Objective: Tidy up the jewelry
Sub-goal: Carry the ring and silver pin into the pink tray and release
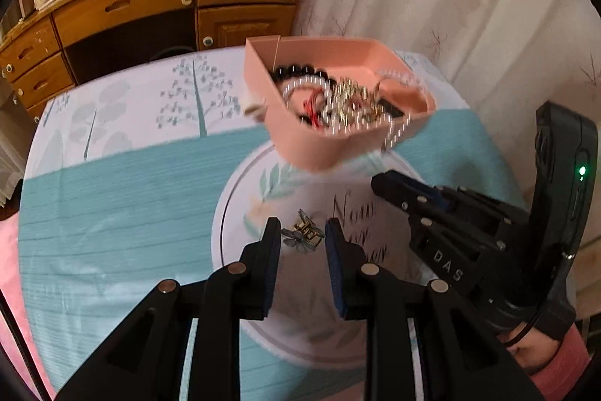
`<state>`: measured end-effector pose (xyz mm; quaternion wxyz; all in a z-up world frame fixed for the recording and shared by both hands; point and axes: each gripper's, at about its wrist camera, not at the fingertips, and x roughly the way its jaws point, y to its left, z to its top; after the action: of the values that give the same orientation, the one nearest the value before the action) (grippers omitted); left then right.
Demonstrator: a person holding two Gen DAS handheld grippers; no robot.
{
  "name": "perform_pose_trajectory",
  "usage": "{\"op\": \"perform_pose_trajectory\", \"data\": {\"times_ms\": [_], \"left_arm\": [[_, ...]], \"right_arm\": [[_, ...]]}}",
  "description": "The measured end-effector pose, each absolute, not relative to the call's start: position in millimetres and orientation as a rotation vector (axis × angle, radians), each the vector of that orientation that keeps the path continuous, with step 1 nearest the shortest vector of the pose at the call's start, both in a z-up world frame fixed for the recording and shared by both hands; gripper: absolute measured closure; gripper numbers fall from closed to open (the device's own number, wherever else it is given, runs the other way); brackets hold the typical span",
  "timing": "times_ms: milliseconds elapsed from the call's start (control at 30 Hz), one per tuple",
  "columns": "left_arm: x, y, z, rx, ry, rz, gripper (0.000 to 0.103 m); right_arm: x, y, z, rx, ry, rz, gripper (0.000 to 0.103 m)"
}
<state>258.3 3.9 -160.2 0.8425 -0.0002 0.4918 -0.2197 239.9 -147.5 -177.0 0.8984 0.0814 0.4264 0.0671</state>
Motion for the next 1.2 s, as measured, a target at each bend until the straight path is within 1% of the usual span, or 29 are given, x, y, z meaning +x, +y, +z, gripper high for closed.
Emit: {"op": "perform_pose_trajectory", "data": {"times_ms": [233, 533, 933, 1100, 1167, 1200], "left_arm": [[276, -5, -149, -0.040, 0.979, -0.431, 0.081], [279, -7, -143, -0.055, 0.953, -0.411, 0.081], [287, -8, -116, -0.076, 0.868, -0.415, 0.081], [296, -13, -108, -0.093, 0.826, -0.427, 0.081], [301, -17, -109, -0.099, 0.833, -0.418, 0.069], [304, -19, -110, -0.094, 0.847, -0.396, 0.053]], "right_arm": [[261, -167, -177, 0.223, 0.889, 0.104, 0.095], [260, -180, -177, 0.304, 0.830, 0.173, 0.095], [262, -185, -133, 0.368, 0.671, 0.260, 0.095], [276, -189, -123, 0.368, 0.642, 0.245, 0.095], [278, -192, -125, 0.395, 0.655, 0.237, 0.092], [280, -193, -127, 0.398, 0.677, 0.224, 0.082]]}}
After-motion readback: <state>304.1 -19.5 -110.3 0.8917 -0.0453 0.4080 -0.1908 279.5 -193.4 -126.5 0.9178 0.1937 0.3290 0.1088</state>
